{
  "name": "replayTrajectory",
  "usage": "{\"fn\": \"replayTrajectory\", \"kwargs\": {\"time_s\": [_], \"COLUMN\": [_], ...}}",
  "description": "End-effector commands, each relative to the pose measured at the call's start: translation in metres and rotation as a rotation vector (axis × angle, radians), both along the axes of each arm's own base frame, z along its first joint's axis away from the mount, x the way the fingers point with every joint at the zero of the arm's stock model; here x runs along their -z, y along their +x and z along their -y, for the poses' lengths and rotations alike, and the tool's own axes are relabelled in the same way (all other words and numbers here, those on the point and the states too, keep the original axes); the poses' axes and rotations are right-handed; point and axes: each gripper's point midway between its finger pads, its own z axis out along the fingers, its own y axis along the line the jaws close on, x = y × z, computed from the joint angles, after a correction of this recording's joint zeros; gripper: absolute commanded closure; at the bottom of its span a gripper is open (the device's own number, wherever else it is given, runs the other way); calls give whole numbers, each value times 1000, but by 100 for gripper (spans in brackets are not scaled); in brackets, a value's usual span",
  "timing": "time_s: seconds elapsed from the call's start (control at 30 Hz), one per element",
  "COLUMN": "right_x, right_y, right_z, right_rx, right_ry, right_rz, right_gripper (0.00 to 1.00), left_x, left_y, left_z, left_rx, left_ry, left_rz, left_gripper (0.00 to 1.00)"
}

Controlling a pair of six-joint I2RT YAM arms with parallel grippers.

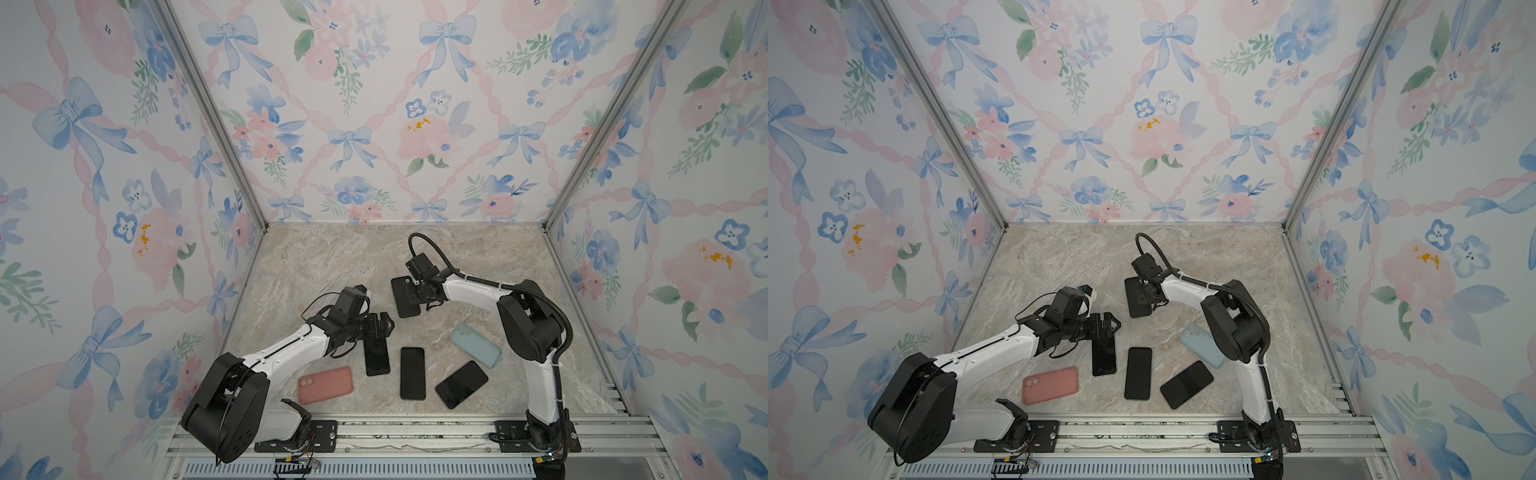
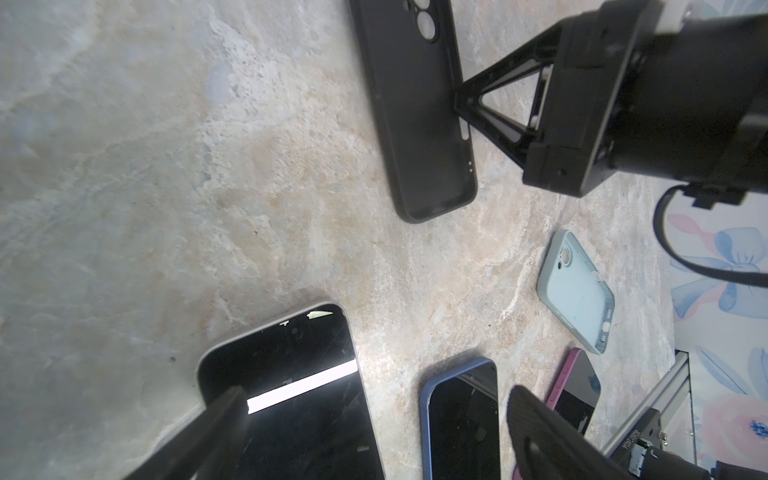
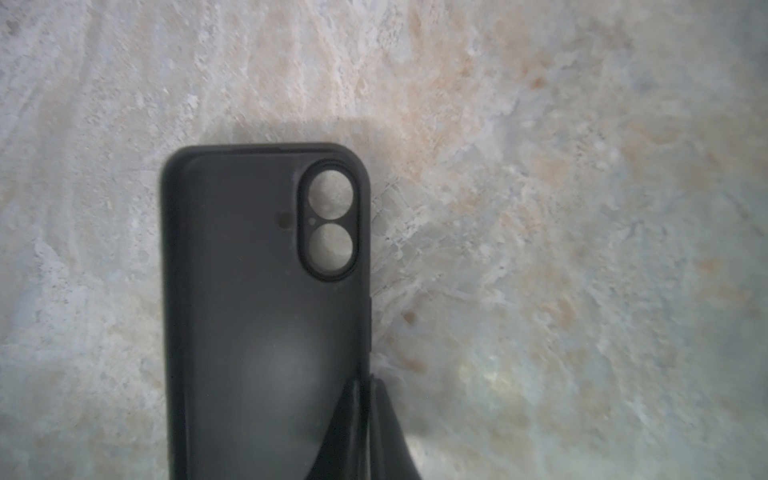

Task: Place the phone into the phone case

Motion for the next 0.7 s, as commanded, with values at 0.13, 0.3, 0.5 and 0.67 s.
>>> {"fn": "replayTrajectory", "kwargs": {"time_s": [0.13,0.3,0.5,0.67], "right_x": [-26,-43,-38,-33], "right_y": [-7,-51,-132,-190], "right_z": [5,12,13,3], "right_rx": [16,1,-18,-32], "right_ry": [-12,-32,-35,-6], "right_rz": [36,51,5,-26], "right_gripper": [65,55,43,31], "left_x": [-2,3,4,6], "left_y": [-13,-32,-58,-71], "left_z": [0,-5,-13,-18], "left_rx": [5,6,-1,-2], "left_ry": [-45,-16,-21,-20], "left_rz": [-19,-59,-65,-76], "left_gripper": [2,2,2,2]}}
